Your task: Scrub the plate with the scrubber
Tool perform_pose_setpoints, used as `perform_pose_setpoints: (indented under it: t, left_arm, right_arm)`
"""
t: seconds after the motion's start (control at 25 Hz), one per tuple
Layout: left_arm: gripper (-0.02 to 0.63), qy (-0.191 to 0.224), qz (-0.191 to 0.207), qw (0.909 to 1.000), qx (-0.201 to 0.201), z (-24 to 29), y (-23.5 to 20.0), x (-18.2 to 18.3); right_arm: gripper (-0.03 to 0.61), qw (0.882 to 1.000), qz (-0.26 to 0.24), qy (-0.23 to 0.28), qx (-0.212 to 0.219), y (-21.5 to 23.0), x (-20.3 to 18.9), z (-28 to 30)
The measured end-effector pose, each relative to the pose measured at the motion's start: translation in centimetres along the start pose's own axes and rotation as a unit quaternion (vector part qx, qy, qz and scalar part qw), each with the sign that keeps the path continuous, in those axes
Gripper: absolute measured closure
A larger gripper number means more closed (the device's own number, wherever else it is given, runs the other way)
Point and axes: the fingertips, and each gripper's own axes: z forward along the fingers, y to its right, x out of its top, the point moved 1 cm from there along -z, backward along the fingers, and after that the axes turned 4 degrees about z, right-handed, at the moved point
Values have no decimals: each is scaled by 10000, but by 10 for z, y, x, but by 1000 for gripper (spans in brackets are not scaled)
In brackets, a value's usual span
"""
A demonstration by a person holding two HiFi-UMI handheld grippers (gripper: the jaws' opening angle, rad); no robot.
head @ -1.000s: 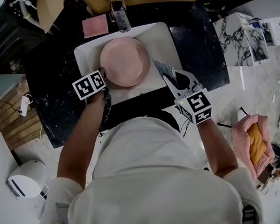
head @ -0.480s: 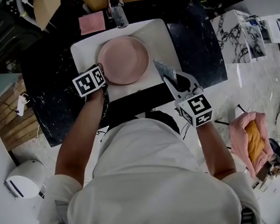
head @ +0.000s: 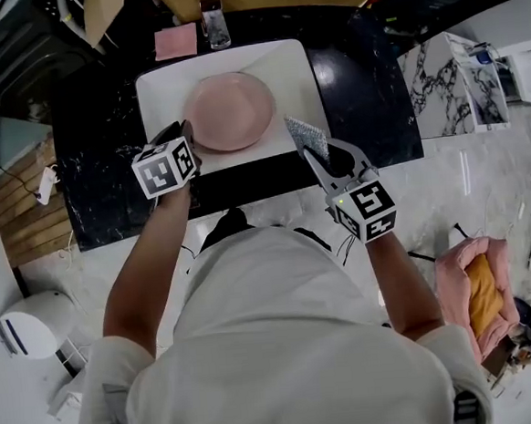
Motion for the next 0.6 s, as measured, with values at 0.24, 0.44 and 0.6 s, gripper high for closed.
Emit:
perform_pose_setpoints:
  t: [0.24,0.44,0.6]
  left_arm:
    - [556,476,567,9972,-127,-75,65,-4]
    - [618,987,1002,9884,-573,-133,133,-25]
    - [618,1184,1071,9824,-970,-171,183,-51]
  right_arm:
    - [499,9988,-147,222,411,-5,-17,-43]
    - [499,9962,-256,373,741,-14,-36,-79]
    - [499,9939,-289,439,971,-25,-52,-106]
